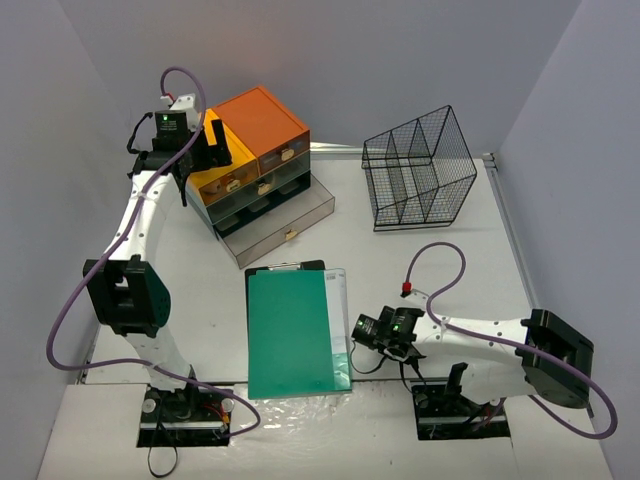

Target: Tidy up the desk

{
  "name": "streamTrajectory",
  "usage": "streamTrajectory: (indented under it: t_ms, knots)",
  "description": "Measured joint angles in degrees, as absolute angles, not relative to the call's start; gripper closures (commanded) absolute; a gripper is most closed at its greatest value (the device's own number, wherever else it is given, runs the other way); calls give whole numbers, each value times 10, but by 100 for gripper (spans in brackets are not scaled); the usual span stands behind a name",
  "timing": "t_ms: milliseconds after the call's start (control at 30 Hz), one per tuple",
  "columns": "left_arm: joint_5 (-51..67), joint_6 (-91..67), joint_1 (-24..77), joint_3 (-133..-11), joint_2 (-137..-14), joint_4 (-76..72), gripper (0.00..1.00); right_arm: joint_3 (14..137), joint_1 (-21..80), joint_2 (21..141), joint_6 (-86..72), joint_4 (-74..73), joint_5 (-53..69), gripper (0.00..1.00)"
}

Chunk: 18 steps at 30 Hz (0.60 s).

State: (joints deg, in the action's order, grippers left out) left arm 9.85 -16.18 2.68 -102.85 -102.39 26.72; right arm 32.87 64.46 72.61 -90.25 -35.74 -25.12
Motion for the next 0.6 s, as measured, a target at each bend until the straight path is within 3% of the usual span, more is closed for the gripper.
streamTrajectory:
  t_ms: [333, 600]
  knots:
    - [99, -157, 27, -1024, -1021, 265, 3, 332, 630, 739, -853, -282, -256, 51]
    - [101, -155, 27, -1016, -1015, 264, 3, 367, 563, 799, -769, -185, -251, 51]
